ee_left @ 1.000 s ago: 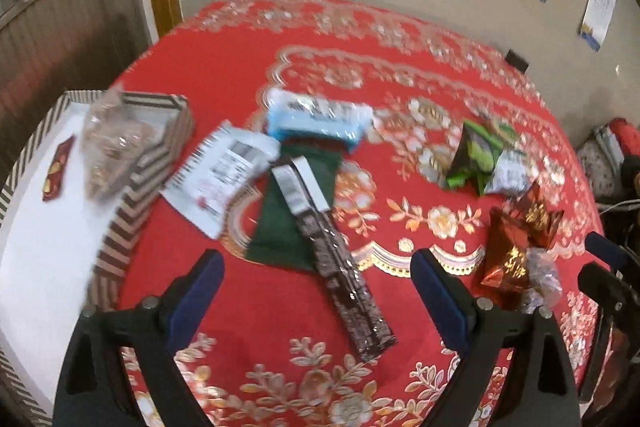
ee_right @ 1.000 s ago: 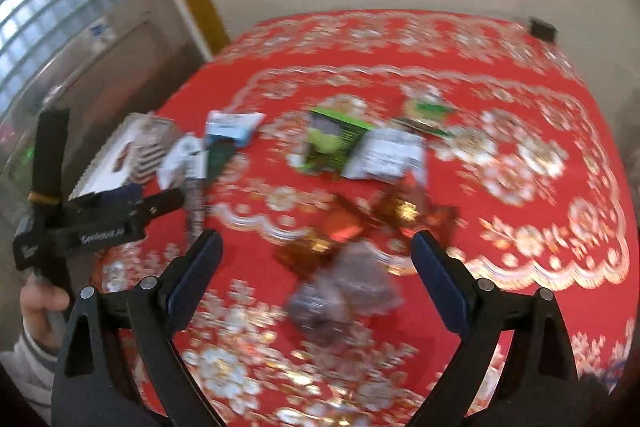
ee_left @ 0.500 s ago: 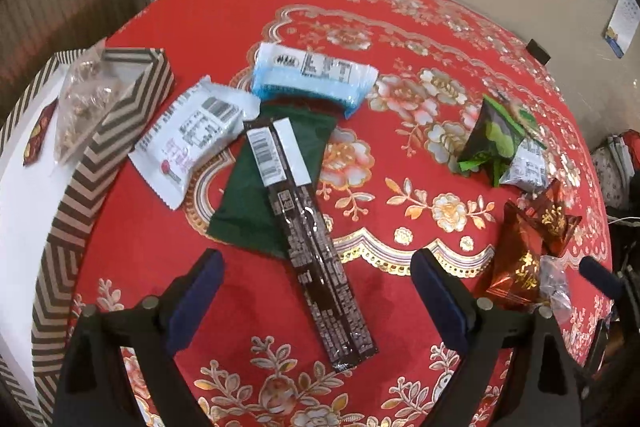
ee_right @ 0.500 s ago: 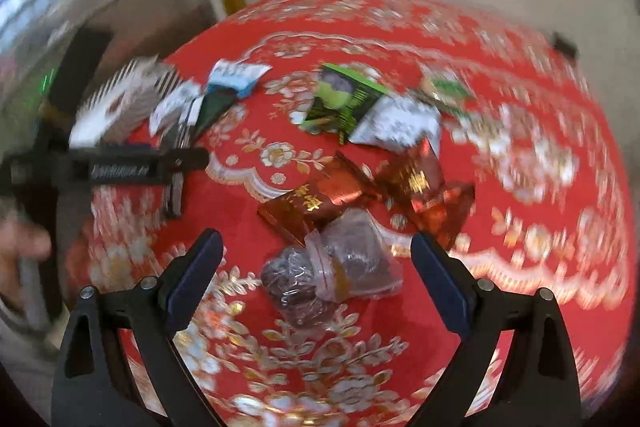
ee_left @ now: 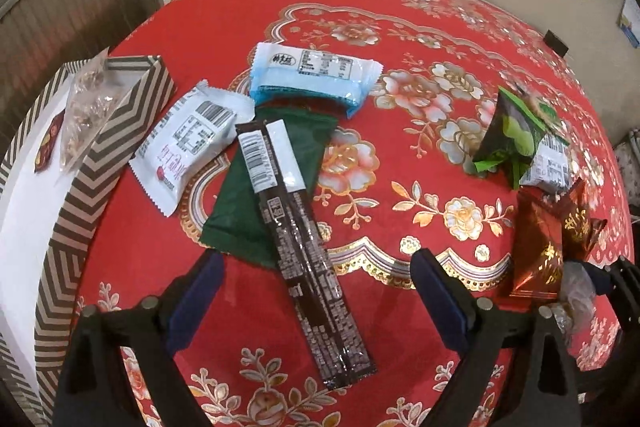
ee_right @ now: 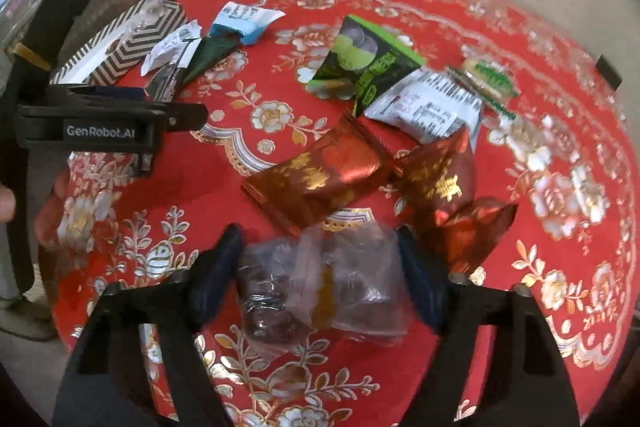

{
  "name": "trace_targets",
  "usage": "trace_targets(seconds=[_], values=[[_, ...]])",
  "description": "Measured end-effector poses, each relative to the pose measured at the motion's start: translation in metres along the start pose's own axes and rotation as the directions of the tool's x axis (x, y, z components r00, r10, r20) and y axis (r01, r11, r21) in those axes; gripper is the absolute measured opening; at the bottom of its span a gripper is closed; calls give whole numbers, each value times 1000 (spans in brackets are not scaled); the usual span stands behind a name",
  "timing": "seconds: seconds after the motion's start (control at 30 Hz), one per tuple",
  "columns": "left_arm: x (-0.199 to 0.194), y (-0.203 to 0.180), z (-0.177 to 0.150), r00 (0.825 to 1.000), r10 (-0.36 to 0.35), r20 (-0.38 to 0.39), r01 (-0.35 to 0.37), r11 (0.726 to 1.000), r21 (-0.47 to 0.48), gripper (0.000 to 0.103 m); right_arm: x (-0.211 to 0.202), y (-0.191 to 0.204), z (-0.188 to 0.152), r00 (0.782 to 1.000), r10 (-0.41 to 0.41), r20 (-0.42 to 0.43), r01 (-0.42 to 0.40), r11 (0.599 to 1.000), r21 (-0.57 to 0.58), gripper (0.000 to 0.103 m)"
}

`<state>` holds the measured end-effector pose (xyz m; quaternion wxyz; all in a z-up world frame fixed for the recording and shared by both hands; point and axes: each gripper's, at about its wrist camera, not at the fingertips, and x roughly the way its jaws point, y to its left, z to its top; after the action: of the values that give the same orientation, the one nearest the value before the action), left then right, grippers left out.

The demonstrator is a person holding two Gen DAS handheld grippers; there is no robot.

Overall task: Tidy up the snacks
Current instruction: 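Grasp the brown chocolate bar with the left tool while the right tool grasps the date bag, then carry the chocolate bar and date bag over the white box with both tools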

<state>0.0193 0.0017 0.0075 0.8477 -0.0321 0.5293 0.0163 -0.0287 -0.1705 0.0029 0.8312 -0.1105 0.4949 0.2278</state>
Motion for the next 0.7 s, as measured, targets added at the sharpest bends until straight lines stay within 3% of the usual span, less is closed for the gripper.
trace_targets(seconds=[0.07, 0.13, 0.17, 0.2, 0.23, 0.3, 0.7], values=[[-3, 1, -2, 1000, 12, 18, -12, 1000, 21, 79, 0, 3, -2, 1000, -19, 14, 19, 1000, 3, 73], [-7, 6, -3, 999, 27, 40, -28, 999, 34, 52, -1, 7, -5, 999, -41, 26, 41, 999, 0, 73], [-9, 10, -3, 999, 22, 47, -23, 999, 35, 45, -2, 9, -6, 998, -49, 31, 49, 999, 0, 73], [-10, 14, -3, 999, 19, 50, -21, 999, 35, 27, -3, 10, -7, 998, -55, 36, 55, 998, 5, 73], [-11, 19, -3, 999, 5, 48, -7, 999, 34, 23, -3, 11, -7, 998, -59, 39, 58, 998, 10, 73], [-12, 27, -4, 998, -34, 47, 32, 999, 36, 21, -5, 12, -9, 997, -66, 47, 65, 998, 21, 73], [-33, 54, -25, 993, -98, 64, 93, 992, 81, 20, -21, 27, -32, 995, -62, 74, 55, 994, 93, 72]])
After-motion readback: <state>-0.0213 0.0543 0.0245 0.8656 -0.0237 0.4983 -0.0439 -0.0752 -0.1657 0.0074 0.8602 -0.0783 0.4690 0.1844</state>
